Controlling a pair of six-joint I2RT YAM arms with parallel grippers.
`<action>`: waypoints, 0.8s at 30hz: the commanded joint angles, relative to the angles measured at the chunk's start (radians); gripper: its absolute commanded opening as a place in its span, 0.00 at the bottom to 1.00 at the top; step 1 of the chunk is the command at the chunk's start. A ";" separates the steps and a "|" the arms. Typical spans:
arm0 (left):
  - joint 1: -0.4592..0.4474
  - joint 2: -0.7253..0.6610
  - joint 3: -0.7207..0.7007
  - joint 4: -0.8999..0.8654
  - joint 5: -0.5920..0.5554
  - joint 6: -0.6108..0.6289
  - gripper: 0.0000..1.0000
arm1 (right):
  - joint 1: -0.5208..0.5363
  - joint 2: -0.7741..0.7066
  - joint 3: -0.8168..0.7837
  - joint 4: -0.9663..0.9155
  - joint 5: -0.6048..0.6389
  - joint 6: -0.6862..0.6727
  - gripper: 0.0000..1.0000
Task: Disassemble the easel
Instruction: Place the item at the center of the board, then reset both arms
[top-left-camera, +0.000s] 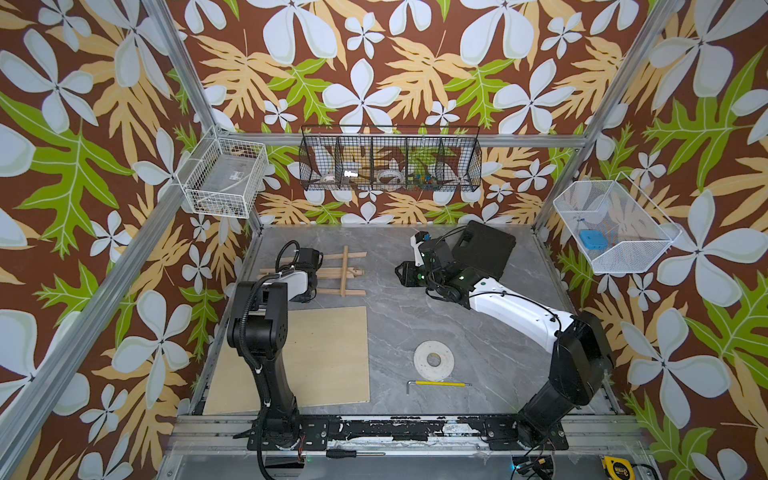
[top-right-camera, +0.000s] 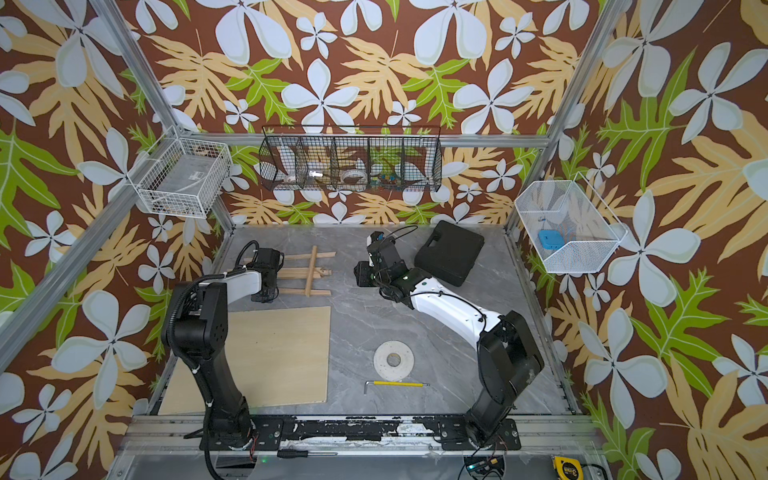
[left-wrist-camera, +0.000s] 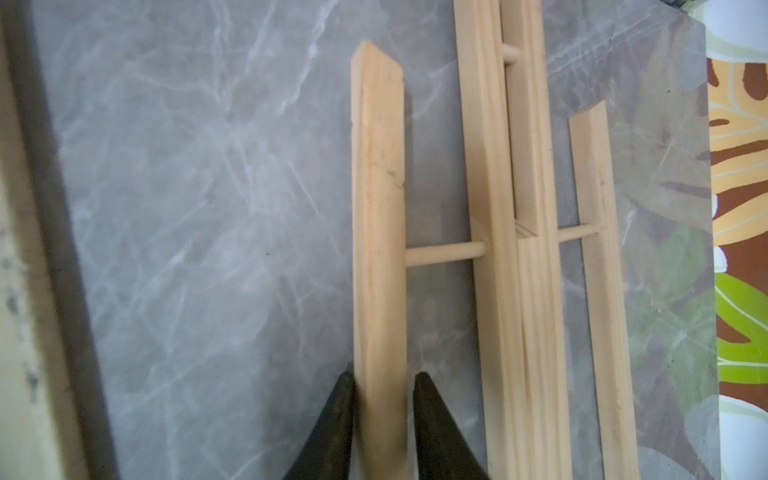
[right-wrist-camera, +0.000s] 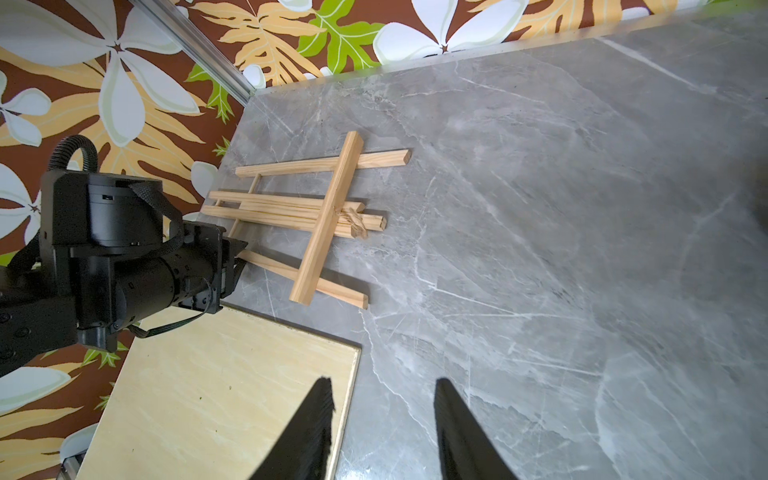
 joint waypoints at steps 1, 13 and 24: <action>0.002 -0.010 -0.010 -0.059 0.005 -0.012 0.30 | -0.001 -0.016 -0.002 -0.003 0.023 -0.010 0.42; 0.002 -0.135 -0.021 -0.075 -0.021 0.037 0.39 | -0.006 -0.109 -0.012 -0.062 0.125 -0.084 0.43; 0.002 -0.402 -0.059 -0.031 -0.051 0.416 0.54 | -0.088 -0.336 -0.132 -0.090 0.337 -0.215 0.46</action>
